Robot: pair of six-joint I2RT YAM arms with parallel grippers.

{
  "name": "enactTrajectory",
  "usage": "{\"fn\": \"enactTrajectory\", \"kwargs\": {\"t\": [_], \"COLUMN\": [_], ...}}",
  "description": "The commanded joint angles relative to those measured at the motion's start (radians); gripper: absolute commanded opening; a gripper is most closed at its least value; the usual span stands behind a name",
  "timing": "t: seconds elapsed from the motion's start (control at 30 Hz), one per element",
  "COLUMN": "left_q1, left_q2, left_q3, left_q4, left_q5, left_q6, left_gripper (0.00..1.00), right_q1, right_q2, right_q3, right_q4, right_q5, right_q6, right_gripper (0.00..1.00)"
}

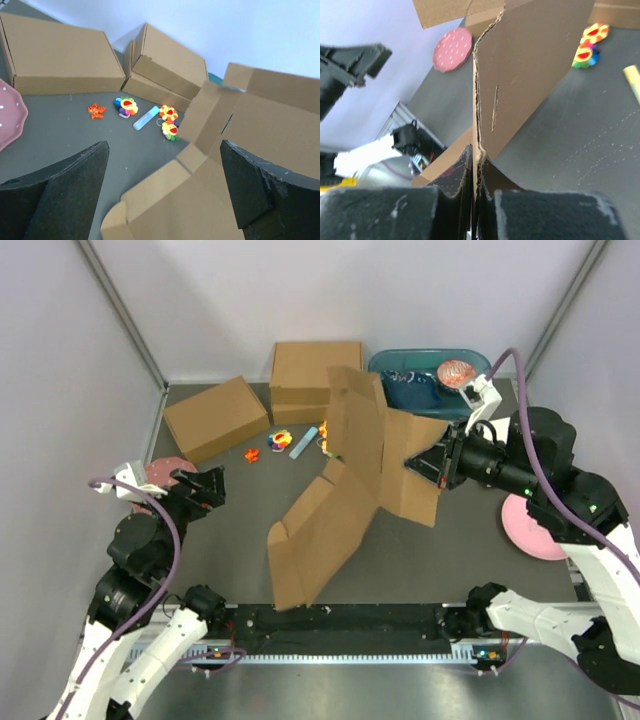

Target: Fold the paper box

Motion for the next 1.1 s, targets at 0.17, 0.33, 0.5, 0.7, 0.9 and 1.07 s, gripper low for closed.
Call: {"fn": "enactTrajectory", "kwargs": {"t": [0.17, 0.33, 0.5, 0.7, 0.9, 1.07], "left_q1": [-0.001, -0.001, -0.001, -0.001, -0.001, -0.001], "left_q2": [-0.017, -0.02, -0.03, -0.022, 0.01, 0.071], "left_q3": [0.028, 0.022, 0.01, -0.021, -0.082, -0.114], "left_q4": [0.0, -0.003, -0.014, -0.021, 0.021, 0.086], "left_q5": [-0.02, -0.018, -0.015, -0.009, -0.003, -0.001], "left_q6": [0.015, 0.007, 0.004, 0.01, 0.01, 0.021], "left_gripper": [0.99, 0.99, 0.99, 0.99, 0.99, 0.99], "right_q1": [0.009, 0.01, 0.001, -0.178, -0.339, -0.361], "right_q2": [0.083, 0.16, 0.192, 0.192, 0.244, 0.283], "right_q3": [0.163, 0.334, 0.227, -0.094, -0.301, -0.355], "right_q4": [-0.035, -0.018, -0.071, 0.008, 0.068, 0.171], "right_q5": [-0.325, -0.385, -0.325, -0.348, -0.198, -0.018], "right_q6": [-0.034, -0.012, -0.08, -0.095, -0.107, -0.081], "right_gripper": [0.0, 0.0, 0.0, 0.0, 0.0, 0.4]}}
